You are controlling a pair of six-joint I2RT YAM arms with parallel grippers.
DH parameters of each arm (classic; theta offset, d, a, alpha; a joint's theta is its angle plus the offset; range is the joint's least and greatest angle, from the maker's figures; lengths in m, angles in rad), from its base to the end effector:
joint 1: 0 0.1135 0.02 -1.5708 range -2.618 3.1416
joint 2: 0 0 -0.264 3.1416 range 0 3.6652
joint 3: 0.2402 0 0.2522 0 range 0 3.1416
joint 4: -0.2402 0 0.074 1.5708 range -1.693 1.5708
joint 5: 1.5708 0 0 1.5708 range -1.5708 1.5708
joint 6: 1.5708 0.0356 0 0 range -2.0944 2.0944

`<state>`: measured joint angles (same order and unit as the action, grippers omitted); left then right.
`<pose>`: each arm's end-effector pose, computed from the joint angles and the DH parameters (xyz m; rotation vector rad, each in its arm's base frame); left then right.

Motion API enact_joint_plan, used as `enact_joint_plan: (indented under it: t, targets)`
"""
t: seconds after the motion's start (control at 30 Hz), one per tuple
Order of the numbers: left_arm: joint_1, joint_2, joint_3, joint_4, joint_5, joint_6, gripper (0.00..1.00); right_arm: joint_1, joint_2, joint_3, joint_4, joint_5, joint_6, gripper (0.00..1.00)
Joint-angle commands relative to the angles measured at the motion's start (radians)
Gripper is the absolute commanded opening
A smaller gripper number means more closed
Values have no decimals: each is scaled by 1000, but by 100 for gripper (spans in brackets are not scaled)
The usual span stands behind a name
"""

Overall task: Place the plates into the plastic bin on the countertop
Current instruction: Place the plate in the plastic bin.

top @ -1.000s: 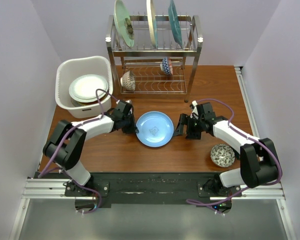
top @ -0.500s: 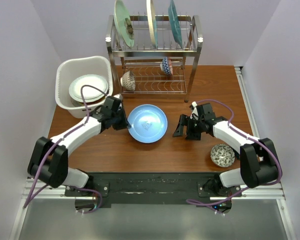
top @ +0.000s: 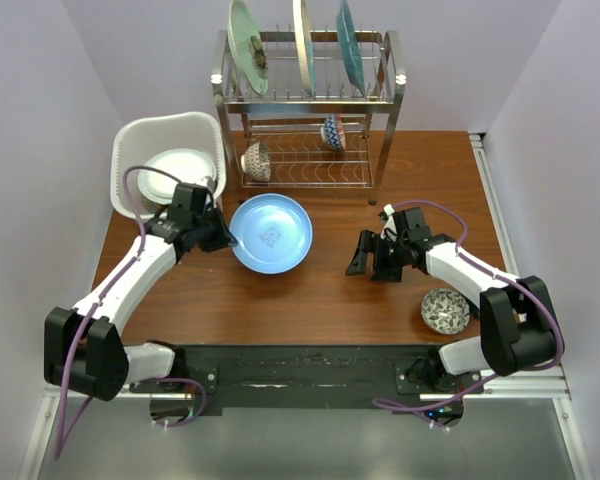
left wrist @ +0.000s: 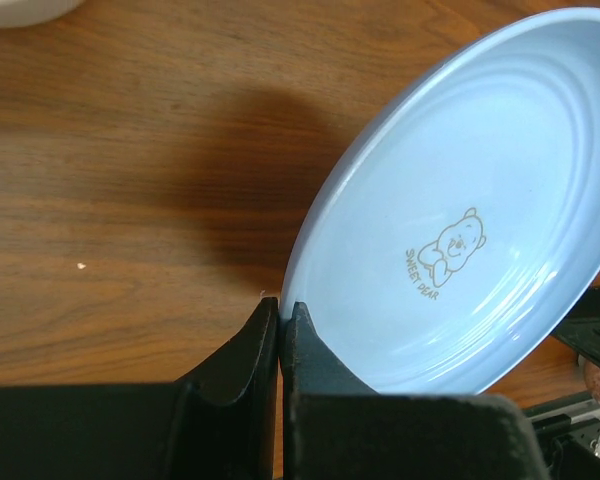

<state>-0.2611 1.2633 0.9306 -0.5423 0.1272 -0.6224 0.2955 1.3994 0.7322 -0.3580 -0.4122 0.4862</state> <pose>0.2513 -0.0718 0.2579 -0.3944 2.4825 -0.5343 0.2444 0.0893 0.1780 0.0991 2.6829 0.8037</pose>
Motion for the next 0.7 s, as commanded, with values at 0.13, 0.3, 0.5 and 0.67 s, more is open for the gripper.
enact_joint_plan:
  t: [0.13,0.3,0.5,0.67]
  targets:
    - [135,-68,65,-36,60,58,0,2,-20,-5,16,-25,5,84]
    - [224,-79,92,-59,87,90,0,2,-16,-10,16,-25,2,84]
    - [339,-71,128,-76,150,119,0,2,-10,-11,22,-27,2,84]
    - [420,-62,140,-65,199,125,0,1,-5,-13,24,-30,2,84]
